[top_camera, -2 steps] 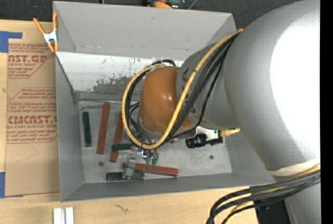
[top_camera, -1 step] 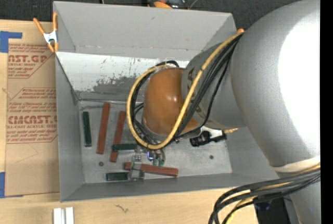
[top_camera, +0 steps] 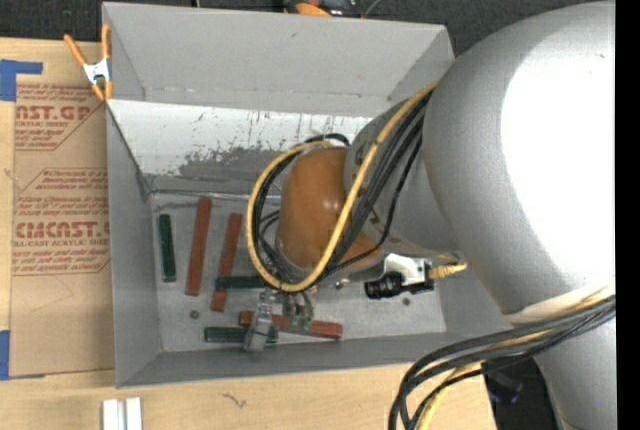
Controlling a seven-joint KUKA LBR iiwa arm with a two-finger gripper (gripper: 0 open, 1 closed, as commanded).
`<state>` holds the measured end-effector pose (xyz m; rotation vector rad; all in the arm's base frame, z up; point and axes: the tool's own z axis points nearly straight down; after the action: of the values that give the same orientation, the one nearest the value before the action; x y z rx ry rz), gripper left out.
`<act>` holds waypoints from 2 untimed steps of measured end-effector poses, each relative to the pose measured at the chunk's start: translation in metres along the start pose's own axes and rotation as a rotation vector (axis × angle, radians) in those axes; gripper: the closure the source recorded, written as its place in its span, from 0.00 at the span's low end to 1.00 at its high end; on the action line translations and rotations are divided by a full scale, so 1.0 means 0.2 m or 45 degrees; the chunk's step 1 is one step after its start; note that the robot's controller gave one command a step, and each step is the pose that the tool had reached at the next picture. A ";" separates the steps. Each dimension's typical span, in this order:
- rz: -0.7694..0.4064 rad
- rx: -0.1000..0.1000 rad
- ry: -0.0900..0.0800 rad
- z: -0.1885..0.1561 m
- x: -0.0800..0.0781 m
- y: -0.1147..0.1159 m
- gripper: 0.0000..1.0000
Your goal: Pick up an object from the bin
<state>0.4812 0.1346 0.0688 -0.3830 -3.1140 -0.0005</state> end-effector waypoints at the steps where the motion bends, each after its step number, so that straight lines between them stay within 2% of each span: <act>1: -0.001 -0.001 -0.003 0.00 0.00 0.00 0.00; 2: -0.001 -0.003 -0.003 -0.01 0.00 0.01 1.00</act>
Offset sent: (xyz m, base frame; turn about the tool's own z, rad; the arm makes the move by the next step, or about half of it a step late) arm 0.0000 0.0000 0.0000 0.0000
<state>0.4819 0.1359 0.0716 -0.3821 -3.1166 -0.0035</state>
